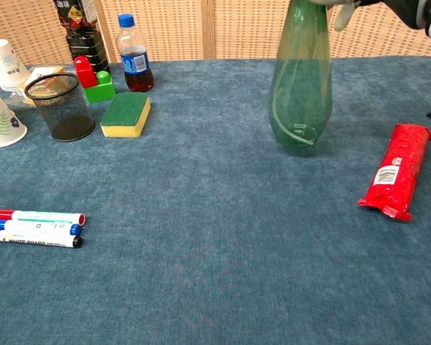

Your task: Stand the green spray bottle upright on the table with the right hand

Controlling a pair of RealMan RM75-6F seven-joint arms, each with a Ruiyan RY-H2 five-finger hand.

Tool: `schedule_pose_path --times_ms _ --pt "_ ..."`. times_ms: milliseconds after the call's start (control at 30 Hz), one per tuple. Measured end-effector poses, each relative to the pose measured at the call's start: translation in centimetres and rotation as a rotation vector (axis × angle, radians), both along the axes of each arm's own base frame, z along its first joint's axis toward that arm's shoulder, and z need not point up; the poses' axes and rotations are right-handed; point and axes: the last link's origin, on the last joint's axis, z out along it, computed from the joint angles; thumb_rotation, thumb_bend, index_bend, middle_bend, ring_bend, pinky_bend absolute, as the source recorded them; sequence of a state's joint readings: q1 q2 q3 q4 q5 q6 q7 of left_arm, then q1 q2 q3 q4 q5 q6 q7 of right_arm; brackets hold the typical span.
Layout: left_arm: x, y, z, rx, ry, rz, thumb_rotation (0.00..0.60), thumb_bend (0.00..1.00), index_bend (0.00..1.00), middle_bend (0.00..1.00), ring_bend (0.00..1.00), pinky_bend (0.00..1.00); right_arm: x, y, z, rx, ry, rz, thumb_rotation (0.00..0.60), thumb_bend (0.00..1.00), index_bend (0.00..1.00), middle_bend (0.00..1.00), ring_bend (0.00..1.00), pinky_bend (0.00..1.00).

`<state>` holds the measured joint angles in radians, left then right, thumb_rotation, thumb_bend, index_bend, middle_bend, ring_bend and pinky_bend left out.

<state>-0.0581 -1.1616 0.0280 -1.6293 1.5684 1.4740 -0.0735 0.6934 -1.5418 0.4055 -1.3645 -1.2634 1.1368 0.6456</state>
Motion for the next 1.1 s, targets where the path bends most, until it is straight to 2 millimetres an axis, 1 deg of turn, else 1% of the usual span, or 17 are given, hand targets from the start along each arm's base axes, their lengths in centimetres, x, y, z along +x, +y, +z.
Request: schedule_pose_path --times_ms 300,500,767,1100 --pt "0.2 0.0 -0.1 -0.003 0.003 -0.007 0.600 0.30 0.25 0.20 0.14 0.17 -2.0 0.4 -0.8 -0.036 0.056 -0.006 0.600 0.23 0.63 0.59 0.49 0.60" --pt "0.4 0.0 0.0 -0.002 0.003 -0.012 0.600 0.30 0.25 0.20 0.14 0.16 -2.8 0.7 -1.1 -0.035 0.066 -0.012 0.600 0.22 0.61 0.57 0.46 0.59" --pt "0.5 0.0 0.0 0.000 0.004 -0.015 0.600 0.30 0.25 0.20 0.14 0.16 -3.2 0.9 -0.9 -0.027 0.073 -0.006 0.600 0.21 0.54 0.51 0.40 0.55" --pt "0.5 0.1 0.0 0.000 0.003 -0.021 0.600 0.30 0.25 0.20 0.14 0.15 -3.3 1.2 -0.5 -0.032 0.085 0.010 0.600 0.20 0.49 0.48 0.38 0.53"
